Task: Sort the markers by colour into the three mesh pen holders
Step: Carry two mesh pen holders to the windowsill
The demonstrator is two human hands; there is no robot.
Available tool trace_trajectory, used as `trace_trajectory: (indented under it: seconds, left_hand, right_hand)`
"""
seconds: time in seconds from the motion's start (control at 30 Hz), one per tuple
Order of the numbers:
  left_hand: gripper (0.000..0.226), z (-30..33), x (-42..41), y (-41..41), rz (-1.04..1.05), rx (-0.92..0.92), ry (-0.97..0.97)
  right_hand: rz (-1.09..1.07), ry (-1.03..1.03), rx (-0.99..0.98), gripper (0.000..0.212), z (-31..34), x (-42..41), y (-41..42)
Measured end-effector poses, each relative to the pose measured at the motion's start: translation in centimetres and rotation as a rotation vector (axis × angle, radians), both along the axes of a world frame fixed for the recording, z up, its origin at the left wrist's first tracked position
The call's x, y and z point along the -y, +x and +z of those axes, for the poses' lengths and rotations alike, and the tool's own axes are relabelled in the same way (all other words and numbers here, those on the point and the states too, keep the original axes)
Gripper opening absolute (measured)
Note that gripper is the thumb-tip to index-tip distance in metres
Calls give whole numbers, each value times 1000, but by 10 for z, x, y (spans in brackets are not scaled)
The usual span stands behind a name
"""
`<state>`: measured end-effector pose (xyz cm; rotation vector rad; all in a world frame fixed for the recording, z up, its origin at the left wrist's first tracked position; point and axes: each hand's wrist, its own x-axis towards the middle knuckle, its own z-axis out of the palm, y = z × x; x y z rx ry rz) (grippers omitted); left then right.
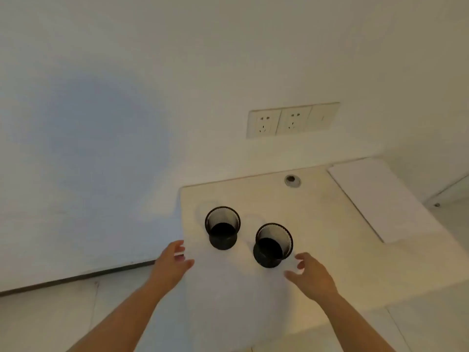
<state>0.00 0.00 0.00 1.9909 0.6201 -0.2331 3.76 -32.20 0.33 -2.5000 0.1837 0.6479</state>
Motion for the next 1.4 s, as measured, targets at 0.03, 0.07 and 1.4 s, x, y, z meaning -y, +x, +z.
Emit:
trace_trajectory:
  seconds: [0.03, 0.07, 1.4]
  left_hand:
    - [63, -7, 5, 8, -30, -1, -13]
    - [71, -12, 11, 14, -53, 10, -5]
    - [78, 0, 28, -271, 878, 24, -138]
  right_hand:
    - [-32, 43, -3, 63, -6, -3, 5]
    - [-66, 97, 5, 69, -12, -5, 9]
    - [465, 609, -280, 52, -6, -165, -98]
